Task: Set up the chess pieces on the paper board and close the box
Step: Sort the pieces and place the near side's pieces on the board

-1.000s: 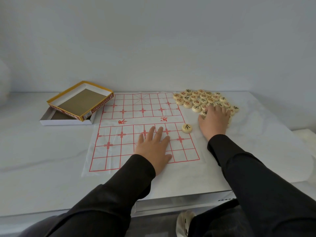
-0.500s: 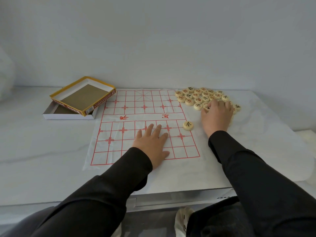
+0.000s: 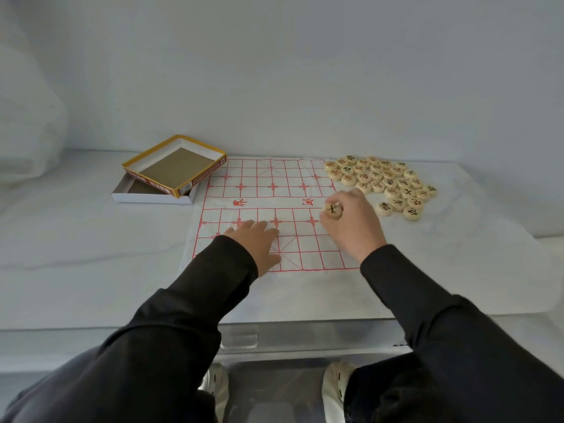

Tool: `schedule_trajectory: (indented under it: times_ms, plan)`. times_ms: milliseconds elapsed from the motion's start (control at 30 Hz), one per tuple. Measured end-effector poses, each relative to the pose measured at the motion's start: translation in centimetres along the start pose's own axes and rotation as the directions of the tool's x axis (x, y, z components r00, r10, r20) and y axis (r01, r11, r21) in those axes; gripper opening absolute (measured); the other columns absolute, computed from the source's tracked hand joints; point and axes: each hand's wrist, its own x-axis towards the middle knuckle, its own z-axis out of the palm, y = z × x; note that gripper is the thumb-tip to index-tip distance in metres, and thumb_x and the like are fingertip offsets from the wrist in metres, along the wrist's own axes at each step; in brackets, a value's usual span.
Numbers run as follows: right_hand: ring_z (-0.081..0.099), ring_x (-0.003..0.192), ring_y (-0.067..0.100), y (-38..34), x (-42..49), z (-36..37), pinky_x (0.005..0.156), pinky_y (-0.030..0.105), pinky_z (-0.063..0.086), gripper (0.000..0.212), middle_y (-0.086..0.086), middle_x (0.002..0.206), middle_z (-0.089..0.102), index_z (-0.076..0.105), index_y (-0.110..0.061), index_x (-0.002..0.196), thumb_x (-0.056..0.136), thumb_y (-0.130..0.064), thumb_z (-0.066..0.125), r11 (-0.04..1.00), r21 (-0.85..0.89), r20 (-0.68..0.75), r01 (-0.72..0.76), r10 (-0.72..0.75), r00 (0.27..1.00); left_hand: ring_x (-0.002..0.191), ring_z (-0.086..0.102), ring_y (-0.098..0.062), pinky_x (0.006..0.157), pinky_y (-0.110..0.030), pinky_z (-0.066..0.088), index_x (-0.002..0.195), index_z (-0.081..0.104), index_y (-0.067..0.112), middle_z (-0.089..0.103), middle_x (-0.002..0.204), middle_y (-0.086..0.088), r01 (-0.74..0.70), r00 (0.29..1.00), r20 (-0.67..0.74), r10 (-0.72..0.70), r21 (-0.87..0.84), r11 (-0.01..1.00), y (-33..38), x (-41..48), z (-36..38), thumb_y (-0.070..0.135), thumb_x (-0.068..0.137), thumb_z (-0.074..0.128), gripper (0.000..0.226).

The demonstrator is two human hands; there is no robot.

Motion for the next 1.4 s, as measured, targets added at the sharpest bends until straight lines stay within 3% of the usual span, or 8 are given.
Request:
schedule_trajectory:
  times_ms: [133, 233, 633, 933, 1233, 1400]
  plan:
    - [0.054, 0.085, 0.017, -1.5, -3.9, 0.8, 0.073, 0.025, 0.04, 0.018, 0.0, 0.1, 0.05, 0.063, -0.014, 0.1, 0.086, -0.023, 0.06, 0.999, -0.017, 0.156, 0.03, -0.027, 0.987, 0.138, 0.028, -0.023, 0.111, -0.039, 0.027, 0.147, 0.023, 0.021, 0.025, 0.153, -0.003, -0.002, 0.997, 0.081, 0.004, -0.032, 0.999, -0.3, -0.7, -0.1, 0.042, 0.095, 0.044, 0.06]
    - [0.056, 0.089, 0.018, -1.9, -5.2, 1.3, 0.077, 0.028, 0.046, 0.021, -0.001, 0.101, 0.051, 0.062, -0.017, 0.105, 0.088, -0.028, 0.059, 0.997, -0.059, 0.247, 0.05, -0.034, 0.968, 0.138, 0.027, -0.023, 0.111, -0.036, 0.026, 0.147, 0.022, 0.021, 0.023, 0.154, -0.003, 0.007, 0.995, 0.105, -0.005, -0.017, 1.0, -0.4, -0.8, -0.3, 0.043, 0.094, 0.045, 0.062]
    - [0.049, 0.084, 0.013, -1.8, -5.5, 1.7, 0.07, 0.022, 0.039, 0.023, -0.006, 0.095, 0.047, 0.057, -0.019, 0.106, 0.089, -0.035, 0.057, 0.986, -0.111, 0.248, 0.122, -0.092, 0.964, 0.141, 0.018, -0.025, 0.113, -0.041, 0.023, 0.147, 0.023, 0.023, 0.019, 0.155, -0.003, 0.027, 0.995, 0.092, -0.03, 0.039, 0.999, -0.4, -0.1, -0.2, 0.046, 0.094, 0.045, 0.062]
    - [0.049, 0.096, 0.012, -1.8, -5.6, 2.2, 0.079, 0.023, 0.044, 0.029, -0.005, 0.11, 0.05, 0.052, -0.022, 0.115, 0.09, -0.037, 0.055, 0.961, -0.208, 0.364, 0.179, -0.094, 0.927, 0.141, 0.02, -0.025, 0.112, -0.041, 0.023, 0.147, 0.023, 0.023, 0.019, 0.155, -0.004, 0.014, 0.996, 0.091, -0.018, 0.041, 0.999, -0.5, -0.2, 0.1, 0.045, 0.094, 0.045, 0.062]
    - [0.049, 0.109, 0.013, -1.9, -5.3, 1.1, 0.083, 0.023, 0.041, 0.039, -0.005, 0.119, 0.051, 0.052, -0.022, 0.124, 0.087, -0.035, 0.058, 0.961, -0.208, 0.343, 0.18, -0.101, 0.934, 0.141, 0.019, -0.025, 0.112, -0.041, 0.023, 0.146, 0.024, 0.022, 0.021, 0.154, -0.004, 0.035, 0.995, 0.088, -0.038, 0.029, 0.999, -0.8, 0.1, 0.2, 0.046, 0.093, 0.046, 0.062]
    - [0.049, 0.11, 0.012, -2.1, -5.3, 0.6, 0.087, 0.025, 0.042, 0.045, -0.006, 0.12, 0.052, 0.052, -0.023, 0.125, 0.086, -0.043, 0.06, 0.96, -0.2, 0.343, 0.195, -0.118, 0.932, 0.14, 0.022, -0.025, 0.111, -0.041, 0.025, 0.146, 0.025, 0.022, 0.023, 0.153, -0.004, 0.024, 0.997, 0.074, -0.027, 0.035, 0.999, -0.8, 0.0, 0.1, 0.045, 0.093, 0.046, 0.062]
